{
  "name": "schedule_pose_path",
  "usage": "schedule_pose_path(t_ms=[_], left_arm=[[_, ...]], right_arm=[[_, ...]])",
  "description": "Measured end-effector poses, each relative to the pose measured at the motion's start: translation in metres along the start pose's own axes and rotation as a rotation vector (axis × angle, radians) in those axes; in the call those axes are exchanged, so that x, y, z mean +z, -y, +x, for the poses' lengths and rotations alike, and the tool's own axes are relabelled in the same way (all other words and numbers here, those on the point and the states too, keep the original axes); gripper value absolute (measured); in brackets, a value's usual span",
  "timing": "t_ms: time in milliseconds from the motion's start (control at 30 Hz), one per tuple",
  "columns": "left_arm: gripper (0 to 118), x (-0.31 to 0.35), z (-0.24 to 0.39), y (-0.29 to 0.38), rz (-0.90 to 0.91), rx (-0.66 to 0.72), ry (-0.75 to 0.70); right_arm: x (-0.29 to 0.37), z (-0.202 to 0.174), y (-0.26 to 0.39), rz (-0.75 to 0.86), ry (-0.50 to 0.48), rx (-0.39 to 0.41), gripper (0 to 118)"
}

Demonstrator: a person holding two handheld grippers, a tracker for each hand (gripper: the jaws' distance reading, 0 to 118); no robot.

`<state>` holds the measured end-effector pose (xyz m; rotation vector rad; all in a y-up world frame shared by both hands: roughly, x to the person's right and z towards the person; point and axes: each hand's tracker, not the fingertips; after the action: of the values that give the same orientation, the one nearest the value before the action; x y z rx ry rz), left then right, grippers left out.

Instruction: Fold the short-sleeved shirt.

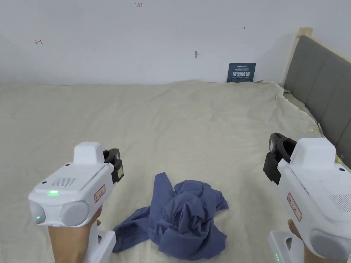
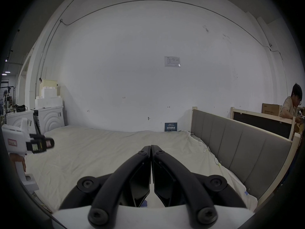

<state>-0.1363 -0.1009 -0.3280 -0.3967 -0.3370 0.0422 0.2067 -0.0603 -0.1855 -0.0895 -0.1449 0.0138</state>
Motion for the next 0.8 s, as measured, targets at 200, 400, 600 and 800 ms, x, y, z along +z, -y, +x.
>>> schedule_pose_path(t_ms=[200, 400, 600, 800], left_arm=[[0, -0.042, -0.011, 0.047, -0.272, 0.075, -0.029], [9, -0.068, -0.023, 0.099, -0.497, 0.131, -0.058], [78, -0.08, -0.031, 0.131, -0.628, 0.176, -0.1], [78, -0.093, -0.03, 0.15, -0.666, 0.145, -0.174]], right_arm=[[-0.003, 0.003, 0.008, -0.023, 0.001, -0.007, 0], [-0.007, 0.004, 0.015, -0.047, -0.002, -0.007, 0], [-0.008, 0.001, 0.018, -0.068, -0.007, -0.004, 0], [-0.009, 0.005, 0.026, -0.09, -0.006, -0.001, 0]])
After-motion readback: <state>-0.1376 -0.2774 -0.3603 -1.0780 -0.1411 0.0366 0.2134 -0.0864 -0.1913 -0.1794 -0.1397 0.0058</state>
